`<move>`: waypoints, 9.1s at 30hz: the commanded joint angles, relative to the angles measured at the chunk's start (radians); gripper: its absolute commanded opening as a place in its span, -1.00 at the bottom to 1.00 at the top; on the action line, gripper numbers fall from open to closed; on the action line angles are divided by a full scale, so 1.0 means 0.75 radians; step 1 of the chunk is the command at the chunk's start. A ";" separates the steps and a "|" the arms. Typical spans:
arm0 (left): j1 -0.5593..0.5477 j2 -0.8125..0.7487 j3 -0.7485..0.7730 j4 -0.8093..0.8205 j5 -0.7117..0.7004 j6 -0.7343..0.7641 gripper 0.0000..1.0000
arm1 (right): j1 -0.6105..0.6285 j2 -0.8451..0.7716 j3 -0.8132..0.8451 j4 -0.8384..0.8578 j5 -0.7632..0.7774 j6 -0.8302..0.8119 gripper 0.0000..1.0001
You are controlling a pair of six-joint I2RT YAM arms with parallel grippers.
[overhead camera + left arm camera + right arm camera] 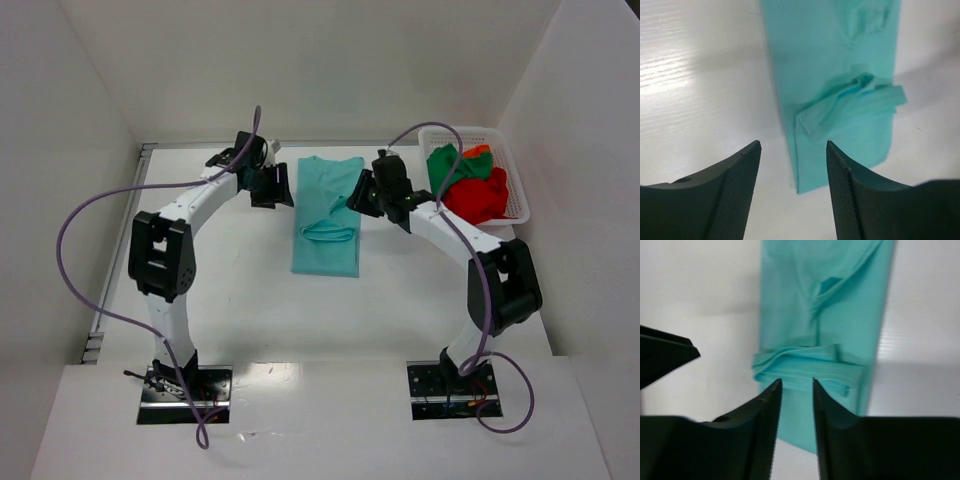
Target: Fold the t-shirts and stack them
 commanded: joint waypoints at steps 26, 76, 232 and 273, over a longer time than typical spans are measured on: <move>-0.156 -0.223 -0.661 0.463 0.350 -0.175 -1.00 | 0.139 0.246 -0.162 0.199 -0.228 0.009 -0.84; -0.156 -0.071 -0.628 0.398 0.268 -0.161 -0.95 | -0.076 0.410 0.389 0.175 0.072 -0.139 -0.64; -0.170 -0.172 -1.008 0.590 0.213 -0.300 -1.00 | 0.124 -0.188 -0.642 0.148 -0.120 0.156 -1.00; -0.177 -0.728 -0.755 0.134 0.247 -0.412 -1.00 | 0.141 -0.432 -0.229 -0.126 -0.014 0.084 -1.00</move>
